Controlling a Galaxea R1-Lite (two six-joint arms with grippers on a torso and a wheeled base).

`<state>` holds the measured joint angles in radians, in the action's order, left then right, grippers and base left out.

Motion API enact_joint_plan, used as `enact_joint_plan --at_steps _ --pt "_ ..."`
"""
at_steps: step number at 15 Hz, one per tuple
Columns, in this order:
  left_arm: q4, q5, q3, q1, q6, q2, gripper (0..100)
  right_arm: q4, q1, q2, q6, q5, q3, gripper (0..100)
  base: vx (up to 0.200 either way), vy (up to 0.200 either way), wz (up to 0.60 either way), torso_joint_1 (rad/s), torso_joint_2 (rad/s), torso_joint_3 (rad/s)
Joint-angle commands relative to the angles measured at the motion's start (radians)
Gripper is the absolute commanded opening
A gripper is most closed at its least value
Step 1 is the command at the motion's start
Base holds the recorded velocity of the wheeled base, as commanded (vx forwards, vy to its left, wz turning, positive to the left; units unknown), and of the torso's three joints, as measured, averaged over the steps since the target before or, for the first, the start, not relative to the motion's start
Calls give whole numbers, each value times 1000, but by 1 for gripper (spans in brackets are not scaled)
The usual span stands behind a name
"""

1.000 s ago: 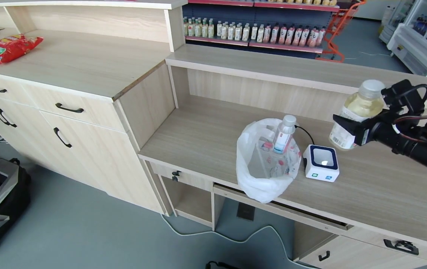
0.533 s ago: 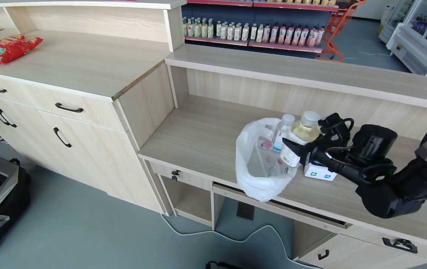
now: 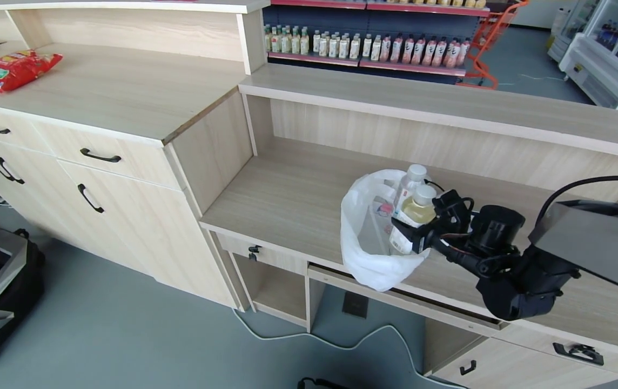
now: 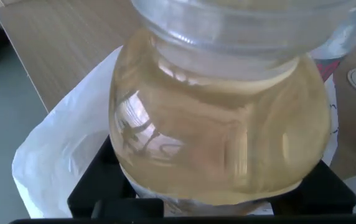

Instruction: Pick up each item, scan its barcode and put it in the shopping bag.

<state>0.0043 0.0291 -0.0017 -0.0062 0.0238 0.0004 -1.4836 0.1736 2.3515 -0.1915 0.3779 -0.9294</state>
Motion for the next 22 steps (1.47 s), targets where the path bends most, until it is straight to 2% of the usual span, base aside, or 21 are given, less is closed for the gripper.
enact_joint_plan --at_steps 1,8,9,12,14,16,18,22 --pt "0 0 0 0 1 0 100 -1 -3 97 0 1 -71 0 0 0 0 0 0 0" --pt "0 0 0 0 1 0 100 6 0 173 -2 3 -134 0 0 0 0 0 0 0" --pt "0 0 0 0 1 0 100 6 0 175 -2 1 -134 100 0 0 0 0 0 0" --pt "0 0 0 0 1 0 100 17 1 135 1 1 -121 100 0 0 0 0 0 0" --pt "0 0 0 0 1 0 100 117 1 -9 9 3 -63 100 0 0 0 0 0 0" --pt "0 0 0 0 1 0 100 223 -13 -225 38 1 44 100 0 0 0 0 0 0" --pt "0 0 0 0 1 0 100 298 -63 -420 27 -1 170 100 0 0 0 0 0 0" --pt "0 0 0 0 1 0 100 309 -198 -724 -29 -1 422 100 0 0 0 0 0 0"
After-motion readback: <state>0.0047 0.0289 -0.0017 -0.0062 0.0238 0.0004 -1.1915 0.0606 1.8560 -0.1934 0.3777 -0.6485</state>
